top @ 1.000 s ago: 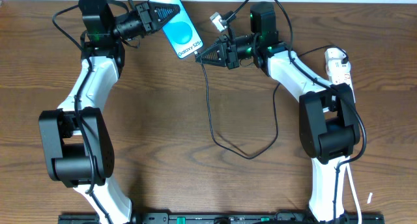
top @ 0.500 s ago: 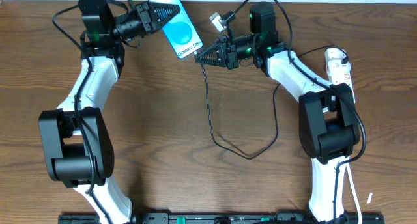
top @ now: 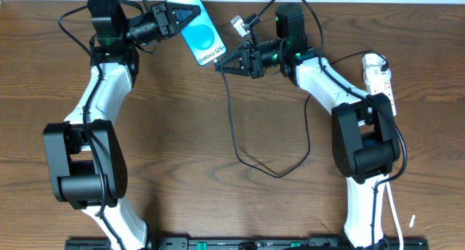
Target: Plug charger to phone and switch on socket
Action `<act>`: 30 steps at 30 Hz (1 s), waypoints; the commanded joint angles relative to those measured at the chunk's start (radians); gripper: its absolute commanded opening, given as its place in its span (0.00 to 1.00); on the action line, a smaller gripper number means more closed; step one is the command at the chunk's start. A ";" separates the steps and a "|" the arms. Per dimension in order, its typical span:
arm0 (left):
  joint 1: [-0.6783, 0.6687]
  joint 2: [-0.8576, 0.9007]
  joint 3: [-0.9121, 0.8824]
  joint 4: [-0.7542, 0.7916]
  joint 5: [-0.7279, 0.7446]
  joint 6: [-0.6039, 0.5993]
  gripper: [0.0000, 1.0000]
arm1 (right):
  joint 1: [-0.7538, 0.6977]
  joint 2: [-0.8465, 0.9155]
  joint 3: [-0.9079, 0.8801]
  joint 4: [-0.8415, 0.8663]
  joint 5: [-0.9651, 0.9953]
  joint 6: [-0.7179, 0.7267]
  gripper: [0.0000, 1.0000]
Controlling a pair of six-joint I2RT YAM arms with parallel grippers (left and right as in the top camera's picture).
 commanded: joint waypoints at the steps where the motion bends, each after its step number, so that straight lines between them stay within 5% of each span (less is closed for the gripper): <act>1: -0.005 -0.036 0.014 0.008 0.024 0.005 0.07 | 0.004 -0.032 -0.002 0.002 -0.006 0.003 0.01; 30: -0.004 -0.036 0.013 0.008 0.024 0.005 0.07 | 0.004 -0.032 -0.002 0.014 -0.006 0.123 0.01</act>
